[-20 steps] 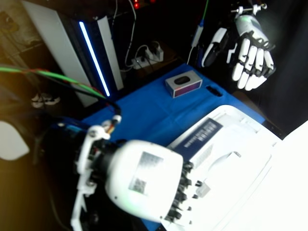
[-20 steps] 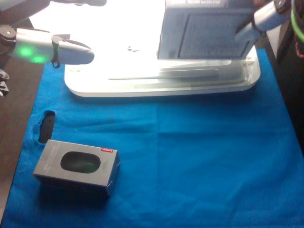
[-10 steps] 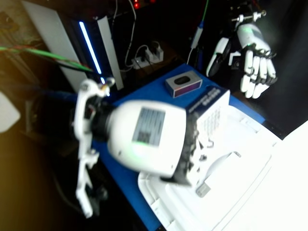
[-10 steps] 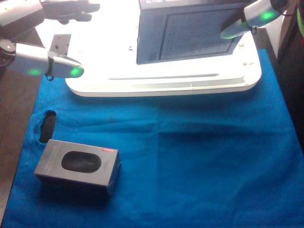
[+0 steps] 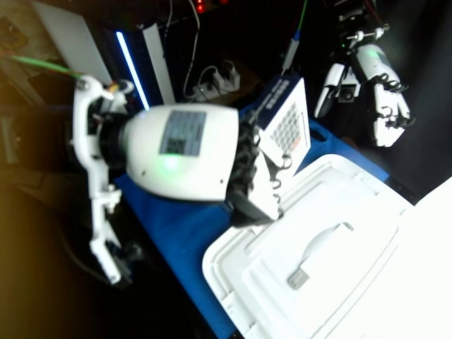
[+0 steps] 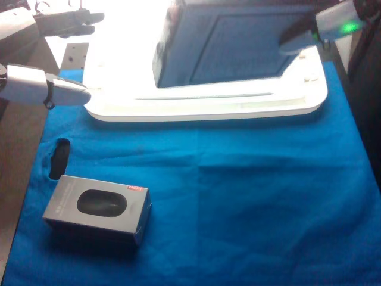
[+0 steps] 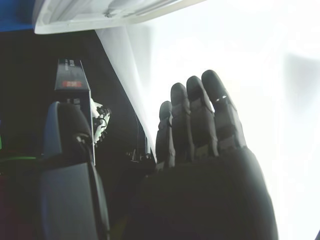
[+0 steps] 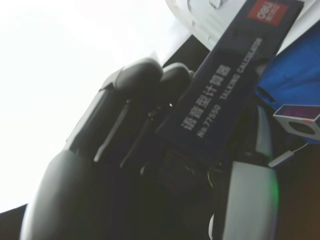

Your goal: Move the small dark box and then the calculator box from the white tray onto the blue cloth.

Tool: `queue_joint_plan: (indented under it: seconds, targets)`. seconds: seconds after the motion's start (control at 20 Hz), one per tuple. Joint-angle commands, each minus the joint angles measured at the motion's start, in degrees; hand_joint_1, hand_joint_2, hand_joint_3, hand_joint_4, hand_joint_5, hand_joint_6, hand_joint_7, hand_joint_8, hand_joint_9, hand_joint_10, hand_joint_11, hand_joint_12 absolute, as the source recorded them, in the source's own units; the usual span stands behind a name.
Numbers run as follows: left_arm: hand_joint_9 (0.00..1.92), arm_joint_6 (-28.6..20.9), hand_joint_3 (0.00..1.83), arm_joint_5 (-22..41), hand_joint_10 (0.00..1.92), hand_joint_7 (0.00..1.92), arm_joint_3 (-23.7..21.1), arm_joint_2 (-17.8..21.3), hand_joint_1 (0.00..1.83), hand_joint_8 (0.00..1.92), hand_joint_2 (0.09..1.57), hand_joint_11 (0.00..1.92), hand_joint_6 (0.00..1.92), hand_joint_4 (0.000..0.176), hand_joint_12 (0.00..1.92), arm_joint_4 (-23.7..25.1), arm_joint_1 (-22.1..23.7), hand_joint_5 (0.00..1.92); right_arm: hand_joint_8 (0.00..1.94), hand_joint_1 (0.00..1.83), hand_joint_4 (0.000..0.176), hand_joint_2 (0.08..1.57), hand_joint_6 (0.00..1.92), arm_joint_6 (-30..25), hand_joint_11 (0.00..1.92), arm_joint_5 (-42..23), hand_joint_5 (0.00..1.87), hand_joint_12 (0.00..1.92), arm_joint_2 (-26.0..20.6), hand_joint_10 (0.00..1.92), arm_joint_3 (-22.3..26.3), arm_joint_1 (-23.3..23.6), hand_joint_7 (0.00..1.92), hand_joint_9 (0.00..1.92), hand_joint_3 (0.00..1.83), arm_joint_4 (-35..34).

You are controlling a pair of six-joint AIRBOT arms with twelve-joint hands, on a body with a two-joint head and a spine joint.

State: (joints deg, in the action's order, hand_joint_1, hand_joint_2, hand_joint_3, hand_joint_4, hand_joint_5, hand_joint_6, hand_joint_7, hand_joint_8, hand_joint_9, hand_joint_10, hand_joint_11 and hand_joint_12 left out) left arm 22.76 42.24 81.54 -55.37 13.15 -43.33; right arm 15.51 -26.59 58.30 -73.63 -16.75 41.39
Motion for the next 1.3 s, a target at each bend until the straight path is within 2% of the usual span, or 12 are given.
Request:
queue_joint_plan:
  seconds: [0.0,0.1,0.3,0.35,0.6,0.65,0.75,0.9,1.05,1.1,1.15,1.25]
  targets:
    - [0.31,-0.21,0.00,6.28,0.08,0.38,0.25,0.14,0.83,0.00,0.99,0.00,0.00,0.095,0.79,-2.50,0.50,0.23,0.34,1.14,0.000,1.14,1.03,0.04,0.88,-4.99,0.94,1.69,-0.45,1.22,0.38,0.25,1.34,1.09,0.00,-1.86]
    - [0.32,-0.21,0.00,5.95,0.04,0.35,0.22,0.13,0.80,0.00,1.00,0.00,0.00,0.100,0.74,-2.50,0.43,0.22,0.33,1.15,0.000,1.12,0.99,0.04,0.90,-5.02,0.96,1.67,-1.41,1.16,1.67,-0.60,1.33,1.10,0.00,-1.58]
    - [0.35,-0.21,0.00,5.59,0.03,0.39,0.11,0.09,0.80,0.01,0.98,0.00,0.00,0.097,0.75,-2.50,0.34,0.22,0.38,1.16,0.000,1.12,0.98,0.04,0.98,-5.01,0.97,1.73,-2.50,1.29,3.28,-2.52,1.36,1.15,0.00,-0.81]
    - [0.35,-0.21,0.00,5.56,0.02,0.39,0.08,0.08,0.82,0.00,0.98,0.00,0.00,0.082,0.82,-2.51,0.32,0.21,0.40,1.16,0.000,1.12,0.96,0.03,1.02,-5.00,0.98,1.78,-2.55,1.34,3.43,-2.91,1.37,1.18,0.00,-0.73]
    - [0.34,-0.22,0.00,5.71,0.01,0.38,-0.30,0.09,0.82,0.00,1.00,0.00,0.00,0.093,0.80,-2.64,0.02,0.19,0.29,1.17,0.000,1.11,0.93,0.03,1.05,-5.00,1.00,1.59,-2.59,1.12,4.23,-5.35,1.36,1.19,0.00,-0.67]
    - [0.34,-0.22,0.00,5.72,0.01,0.38,-0.31,0.10,0.83,0.00,0.99,0.00,0.00,0.086,0.84,-2.67,0.00,0.18,0.83,1.26,0.000,1.08,0.72,0.03,1.06,-5.00,1.01,1.53,-2.54,1.06,4.29,-5.74,1.19,1.22,0.01,-0.67]
    - [0.34,-0.22,0.00,5.72,0.00,0.38,-0.35,0.08,0.82,0.00,0.99,0.00,0.00,0.103,0.87,-2.70,-0.01,0.18,1.02,1.27,0.000,1.10,0.80,0.03,1.02,-4.98,0.94,1.59,-2.50,1.09,4.54,-6.56,1.11,1.21,0.00,-0.35]
    - [0.34,-0.22,0.00,5.72,0.00,0.37,-0.44,0.04,0.83,0.00,1.00,0.00,0.00,0.101,0.87,-2.75,-0.08,0.17,0.92,1.28,0.000,1.08,0.75,0.03,0.99,-4.96,1.00,1.48,-2.51,0.97,4.78,-7.49,1.16,1.19,0.00,0.02]
    - [0.34,-0.22,0.00,5.77,0.00,0.35,-0.51,-0.09,0.81,0.00,1.01,0.00,0.00,0.091,0.88,-2.84,-0.27,0.15,1.03,1.27,0.000,1.10,0.81,0.03,0.96,-4.92,0.94,1.51,-2.39,0.96,4.84,-8.47,1.10,1.18,0.00,0.40]
    - [0.34,-0.22,0.00,5.84,0.00,0.35,-0.50,-0.15,0.81,0.00,1.01,0.00,0.00,0.091,0.88,-2.93,-0.35,0.15,1.03,1.27,0.000,1.10,0.81,0.03,0.96,-4.92,0.94,1.51,-2.36,0.96,4.84,-8.79,1.10,1.18,0.00,0.41]
    - [0.34,-0.22,0.00,5.94,0.00,0.35,-0.50,-0.20,0.81,0.00,1.01,0.00,0.00,0.105,0.84,-3.03,-0.40,0.15,1.06,1.27,0.000,1.11,0.83,0.03,0.96,-4.91,0.93,1.56,-2.31,1.03,4.84,-9.16,1.09,1.17,0.00,0.41]
    - [0.34,-0.22,0.00,6.00,0.00,0.36,-0.50,-0.27,0.83,0.00,1.01,0.00,0.00,0.100,0.87,-3.10,-0.53,0.15,0.98,1.27,0.000,1.10,0.86,-0.19,0.97,-4.82,0.93,1.50,-2.13,0.97,4.80,-10.04,1.12,1.18,0.00,0.41]
